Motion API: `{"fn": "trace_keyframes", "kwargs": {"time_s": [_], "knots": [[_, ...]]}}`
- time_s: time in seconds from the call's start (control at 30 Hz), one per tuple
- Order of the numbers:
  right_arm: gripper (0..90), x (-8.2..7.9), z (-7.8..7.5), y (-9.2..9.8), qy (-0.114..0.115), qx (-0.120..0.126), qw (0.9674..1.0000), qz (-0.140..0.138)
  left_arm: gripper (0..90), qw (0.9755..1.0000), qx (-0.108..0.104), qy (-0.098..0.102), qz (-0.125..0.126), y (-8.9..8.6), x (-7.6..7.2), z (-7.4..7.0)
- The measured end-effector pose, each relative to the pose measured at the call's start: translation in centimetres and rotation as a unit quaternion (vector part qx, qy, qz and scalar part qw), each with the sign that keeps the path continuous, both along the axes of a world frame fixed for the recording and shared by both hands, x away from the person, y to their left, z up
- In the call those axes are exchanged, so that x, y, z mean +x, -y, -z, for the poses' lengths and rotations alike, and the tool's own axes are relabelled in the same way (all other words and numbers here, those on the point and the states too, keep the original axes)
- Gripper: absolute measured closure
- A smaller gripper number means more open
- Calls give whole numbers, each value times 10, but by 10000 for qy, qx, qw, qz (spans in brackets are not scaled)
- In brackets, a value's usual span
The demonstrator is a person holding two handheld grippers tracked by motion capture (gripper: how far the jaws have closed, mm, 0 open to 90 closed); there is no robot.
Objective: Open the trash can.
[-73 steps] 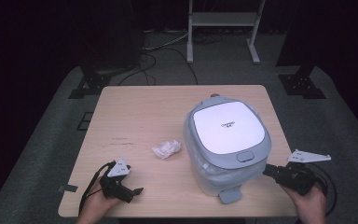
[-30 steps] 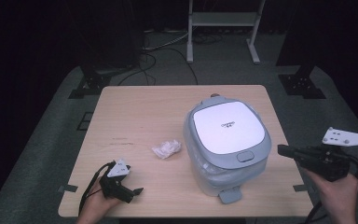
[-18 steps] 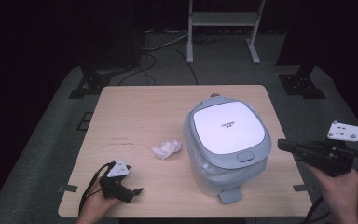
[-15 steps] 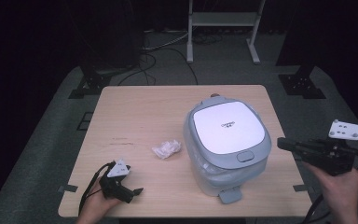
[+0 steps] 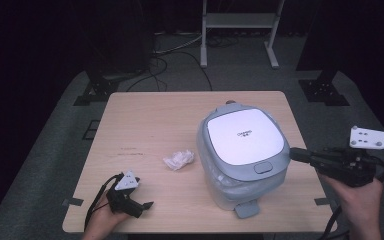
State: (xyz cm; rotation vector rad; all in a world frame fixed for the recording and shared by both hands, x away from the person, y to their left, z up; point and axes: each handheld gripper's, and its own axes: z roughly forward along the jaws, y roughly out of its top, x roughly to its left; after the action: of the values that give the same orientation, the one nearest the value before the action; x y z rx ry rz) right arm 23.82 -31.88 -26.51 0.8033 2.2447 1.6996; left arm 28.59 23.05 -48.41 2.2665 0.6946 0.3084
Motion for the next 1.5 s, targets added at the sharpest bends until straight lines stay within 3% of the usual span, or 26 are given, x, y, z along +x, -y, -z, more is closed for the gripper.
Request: {"fn": "trace_keyframes", "kwargs": {"time_s": [0.37, 0.73, 1.23, 1.5], "knots": [[898, -1, -4, -21, -23, -24, 9993, -368, 0, 10000, 3, 1, 4, 0, 0, 0], [897, 5, 4, -46, -187, -208, 9971, -709, 0, 10000, 1, 1, 2, 0, 0, 0], [900, 4, 7, -52, -226, -320, 9964, -750, 0, 10000, 5, 3, 5, 0, 0, 0], [864, 0, 3, -52, -102, -388, 9968, -688, 0, 10000, 9, -1, 14, 0, 0, 0]]}}
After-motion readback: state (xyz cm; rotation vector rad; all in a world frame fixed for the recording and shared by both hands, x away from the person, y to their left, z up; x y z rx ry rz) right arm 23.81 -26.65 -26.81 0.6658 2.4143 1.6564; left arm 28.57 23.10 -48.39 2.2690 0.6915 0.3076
